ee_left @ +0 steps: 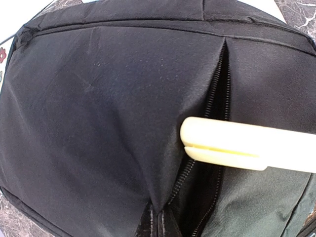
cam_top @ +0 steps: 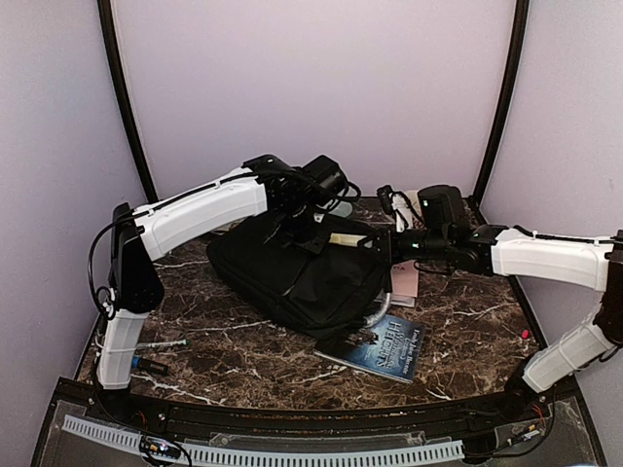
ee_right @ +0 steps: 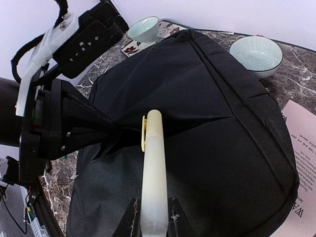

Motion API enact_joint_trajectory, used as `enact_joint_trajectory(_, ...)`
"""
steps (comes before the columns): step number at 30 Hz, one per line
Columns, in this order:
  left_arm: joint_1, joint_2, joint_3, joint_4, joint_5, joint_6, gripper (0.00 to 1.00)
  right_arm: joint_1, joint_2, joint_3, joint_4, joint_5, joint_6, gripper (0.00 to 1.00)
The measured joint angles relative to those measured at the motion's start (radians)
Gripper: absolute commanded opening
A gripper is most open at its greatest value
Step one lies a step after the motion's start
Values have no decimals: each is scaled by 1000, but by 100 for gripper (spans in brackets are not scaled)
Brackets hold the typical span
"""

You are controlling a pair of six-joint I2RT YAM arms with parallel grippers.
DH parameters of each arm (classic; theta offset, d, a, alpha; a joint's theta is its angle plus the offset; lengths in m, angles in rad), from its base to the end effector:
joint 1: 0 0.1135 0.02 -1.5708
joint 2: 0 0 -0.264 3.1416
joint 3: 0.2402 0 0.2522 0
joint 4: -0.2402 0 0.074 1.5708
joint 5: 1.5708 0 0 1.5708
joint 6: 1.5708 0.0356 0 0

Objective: Pack the student bag
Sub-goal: Place the pen in the lower front pocket of the bag.

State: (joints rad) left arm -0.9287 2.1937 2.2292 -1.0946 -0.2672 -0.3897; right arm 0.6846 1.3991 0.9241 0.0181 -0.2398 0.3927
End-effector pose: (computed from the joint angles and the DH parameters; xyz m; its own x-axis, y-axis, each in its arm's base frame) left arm 0.2888 -0.3706 0.3021 -0.7471 0.3871 -0.5404 0.4445 0.8954 0.0269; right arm 0.2407 0.2074 0.2670 -0.6140 -0.0213 -0.7890 -0.5893 0.6775 0.4402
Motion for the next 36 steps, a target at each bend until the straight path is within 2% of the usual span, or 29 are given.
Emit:
enact_joint_trajectory(9, 17, 3, 30, -23, 12, -48, 0, 0, 8, 6, -49, -6, -58, 0)
enact_joint_trajectory(21, 17, 3, 31, 14, 75, -33, 0, 0, 52, 18, -117, -25, -85, 0)
enact_joint_trajectory(31, 0, 3, 31, 63, 129, -33, 0, 0, 141, 34, 9, -34, -32, 0)
enact_joint_trajectory(33, -2, 3, 31, 77, 141, -35, 0, 0, 158, 35, 52, -48, -16, 11)
enact_joint_trajectory(35, -4, 3, 31, 87, 151, -39, 0, 0, 178, 43, 81, -60, -5, 31)
enact_joint_trajectory(36, -4, 3, 31, 91, 155, -40, 0, 0, 194, 55, 97, -70, 5, 38)
